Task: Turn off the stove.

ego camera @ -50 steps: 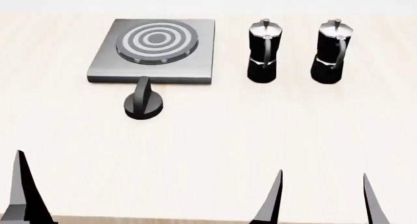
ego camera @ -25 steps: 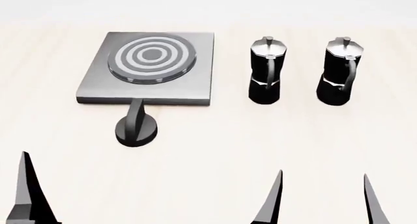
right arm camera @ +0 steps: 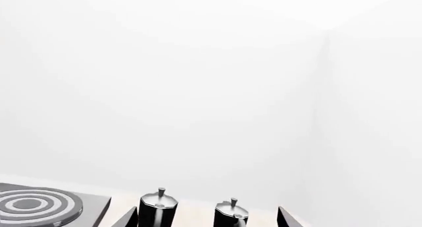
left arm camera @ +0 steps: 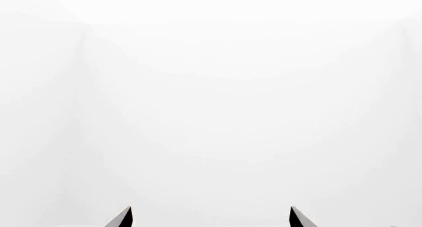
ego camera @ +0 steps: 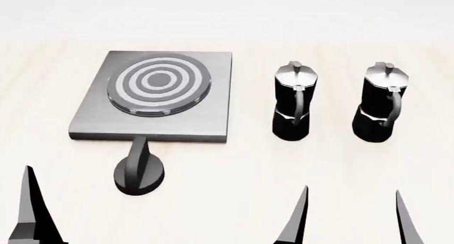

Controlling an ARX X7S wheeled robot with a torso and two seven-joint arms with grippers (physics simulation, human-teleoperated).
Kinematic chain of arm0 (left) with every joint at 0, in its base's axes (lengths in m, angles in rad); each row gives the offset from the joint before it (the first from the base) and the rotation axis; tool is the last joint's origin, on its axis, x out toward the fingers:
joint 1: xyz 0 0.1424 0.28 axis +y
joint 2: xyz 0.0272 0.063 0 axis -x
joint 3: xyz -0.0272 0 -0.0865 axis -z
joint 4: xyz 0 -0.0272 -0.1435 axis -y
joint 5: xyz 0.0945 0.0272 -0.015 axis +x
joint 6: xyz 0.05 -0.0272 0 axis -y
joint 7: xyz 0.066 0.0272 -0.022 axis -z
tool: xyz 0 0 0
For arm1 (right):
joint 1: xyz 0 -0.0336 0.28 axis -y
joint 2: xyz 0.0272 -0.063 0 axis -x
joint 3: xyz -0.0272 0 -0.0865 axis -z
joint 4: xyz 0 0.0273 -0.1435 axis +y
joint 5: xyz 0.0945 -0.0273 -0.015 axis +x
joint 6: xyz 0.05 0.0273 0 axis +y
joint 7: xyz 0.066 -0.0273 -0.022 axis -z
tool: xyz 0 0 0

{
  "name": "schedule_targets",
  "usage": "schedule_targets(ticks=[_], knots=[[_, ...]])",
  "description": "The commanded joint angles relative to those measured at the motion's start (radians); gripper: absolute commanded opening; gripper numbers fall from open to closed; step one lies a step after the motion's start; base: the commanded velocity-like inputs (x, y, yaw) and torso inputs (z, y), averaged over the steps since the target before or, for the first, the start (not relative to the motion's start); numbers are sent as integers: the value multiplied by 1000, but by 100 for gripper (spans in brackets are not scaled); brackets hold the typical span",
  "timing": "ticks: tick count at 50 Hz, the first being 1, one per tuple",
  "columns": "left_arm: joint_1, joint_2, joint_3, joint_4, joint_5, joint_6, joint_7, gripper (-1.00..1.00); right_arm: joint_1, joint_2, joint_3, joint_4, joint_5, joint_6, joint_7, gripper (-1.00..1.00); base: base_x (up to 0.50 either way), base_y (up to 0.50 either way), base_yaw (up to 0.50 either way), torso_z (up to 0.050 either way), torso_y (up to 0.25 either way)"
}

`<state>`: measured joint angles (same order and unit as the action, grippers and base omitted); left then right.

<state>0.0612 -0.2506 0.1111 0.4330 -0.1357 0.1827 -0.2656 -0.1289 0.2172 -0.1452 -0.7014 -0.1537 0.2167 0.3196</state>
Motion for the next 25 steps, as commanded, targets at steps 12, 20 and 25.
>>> schedule_targets(ticks=[12, 20, 25], knots=[[5, 8, -14, -2, 9, 3, 17, 100, -1, -5, 13, -2, -13, 10, -4, 100, 265, 0, 0, 0, 0], [5, 6, -9, -4, 11, 5, 13, 100, 0, -1, 13, -1, -8, 10, 1, 100, 266, 0, 0, 0, 0], [4, 3, -7, -4, 10, 3, 10, 100, 2, 2, 11, 3, -4, 11, 2, 100, 266, 0, 0, 0, 0]])
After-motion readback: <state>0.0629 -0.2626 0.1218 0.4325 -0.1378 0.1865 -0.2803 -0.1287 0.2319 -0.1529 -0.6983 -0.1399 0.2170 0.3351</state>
